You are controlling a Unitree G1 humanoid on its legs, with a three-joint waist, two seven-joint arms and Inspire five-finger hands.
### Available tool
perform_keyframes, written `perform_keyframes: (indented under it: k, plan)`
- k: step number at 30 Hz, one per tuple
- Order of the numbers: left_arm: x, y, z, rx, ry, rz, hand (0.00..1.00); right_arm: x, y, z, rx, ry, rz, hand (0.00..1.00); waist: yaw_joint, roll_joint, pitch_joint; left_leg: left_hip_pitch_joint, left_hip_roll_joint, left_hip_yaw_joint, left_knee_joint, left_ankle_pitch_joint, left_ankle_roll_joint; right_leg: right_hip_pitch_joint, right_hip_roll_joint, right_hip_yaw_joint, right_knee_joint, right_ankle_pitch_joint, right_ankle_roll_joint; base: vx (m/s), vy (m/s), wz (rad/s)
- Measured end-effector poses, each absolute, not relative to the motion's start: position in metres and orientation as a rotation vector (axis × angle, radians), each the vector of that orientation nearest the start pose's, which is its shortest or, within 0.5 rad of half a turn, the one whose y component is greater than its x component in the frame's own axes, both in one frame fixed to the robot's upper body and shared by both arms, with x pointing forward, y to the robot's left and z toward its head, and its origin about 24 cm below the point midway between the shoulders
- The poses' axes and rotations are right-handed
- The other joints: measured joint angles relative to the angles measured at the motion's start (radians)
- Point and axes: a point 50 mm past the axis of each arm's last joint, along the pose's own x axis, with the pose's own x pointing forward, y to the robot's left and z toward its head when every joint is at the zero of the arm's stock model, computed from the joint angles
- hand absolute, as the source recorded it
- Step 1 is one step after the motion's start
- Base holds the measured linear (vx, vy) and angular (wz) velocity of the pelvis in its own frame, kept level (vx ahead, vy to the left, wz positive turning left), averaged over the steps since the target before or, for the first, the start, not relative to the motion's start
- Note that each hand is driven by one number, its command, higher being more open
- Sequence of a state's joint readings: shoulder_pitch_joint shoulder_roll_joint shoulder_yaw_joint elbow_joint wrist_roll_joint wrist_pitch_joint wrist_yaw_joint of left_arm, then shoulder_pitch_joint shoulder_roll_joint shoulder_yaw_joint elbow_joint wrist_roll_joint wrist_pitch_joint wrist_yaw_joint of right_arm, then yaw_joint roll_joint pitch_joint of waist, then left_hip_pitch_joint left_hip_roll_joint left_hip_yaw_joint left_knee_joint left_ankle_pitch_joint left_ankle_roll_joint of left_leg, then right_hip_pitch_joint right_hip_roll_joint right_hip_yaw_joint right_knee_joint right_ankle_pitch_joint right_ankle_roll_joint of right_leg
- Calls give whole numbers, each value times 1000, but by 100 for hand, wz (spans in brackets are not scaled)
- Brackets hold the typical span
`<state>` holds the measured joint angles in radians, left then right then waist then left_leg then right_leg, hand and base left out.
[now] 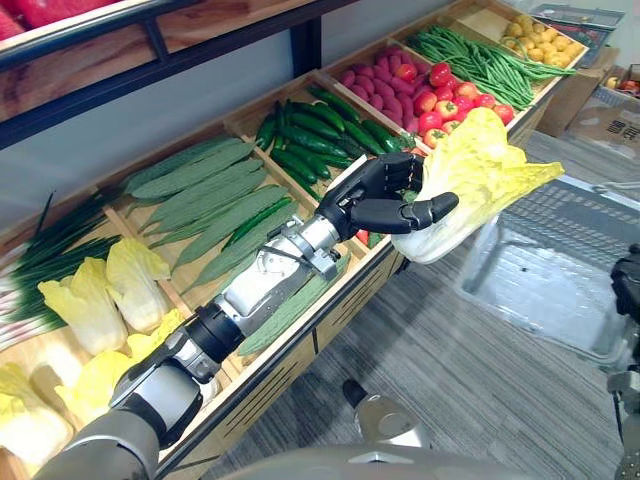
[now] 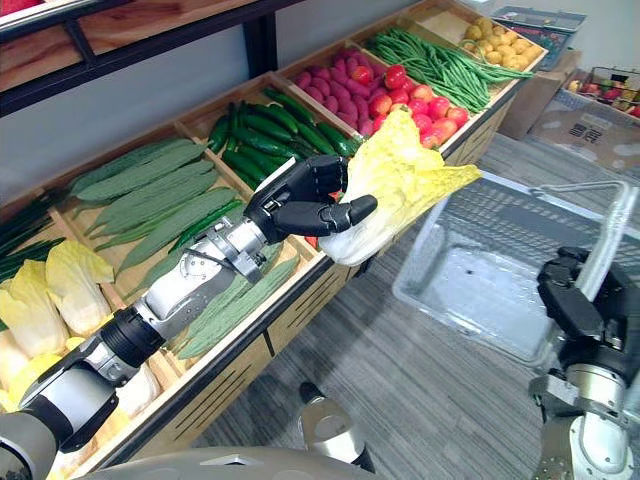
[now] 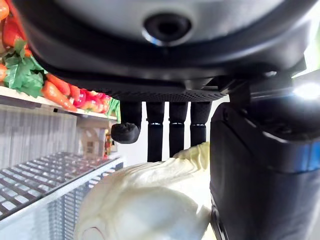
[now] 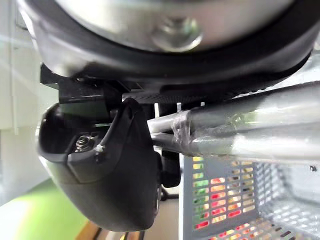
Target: Pick vegetable in the basket
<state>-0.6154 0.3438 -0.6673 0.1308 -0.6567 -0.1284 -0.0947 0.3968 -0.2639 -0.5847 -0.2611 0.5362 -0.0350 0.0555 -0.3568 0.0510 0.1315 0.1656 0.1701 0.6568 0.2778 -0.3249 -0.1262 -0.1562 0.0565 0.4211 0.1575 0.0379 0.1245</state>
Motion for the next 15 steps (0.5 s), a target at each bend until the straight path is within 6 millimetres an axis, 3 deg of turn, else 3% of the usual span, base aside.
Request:
perform_keyframes:
  k: [5, 11, 15]
  plan:
    - [298, 11, 148, -55, -275, -919, 0, 149, -300, 72, 91, -48, -271, 0, 2, 0, 0, 17, 0, 47, 15, -18, 1, -1, 11, 46, -2, 8, 10, 27, 38, -26]
    - [295, -6, 143, 1, -252, -1018, 0, 158, -289, 84, -4, -14, -41, 0, -4, -2, 1, 34, -5, 89, 20, -31, 4, 1, 17, 82, -8, 16, 21, 36, 46, -21]
    - [294, -7, 138, 17, -230, -1035, 0, 158, -288, 91, -45, -16, 7, 0, -3, -5, 3, 36, -8, 99, 21, -32, 5, 2, 16, 92, -14, 22, 26, 25, 30, -9]
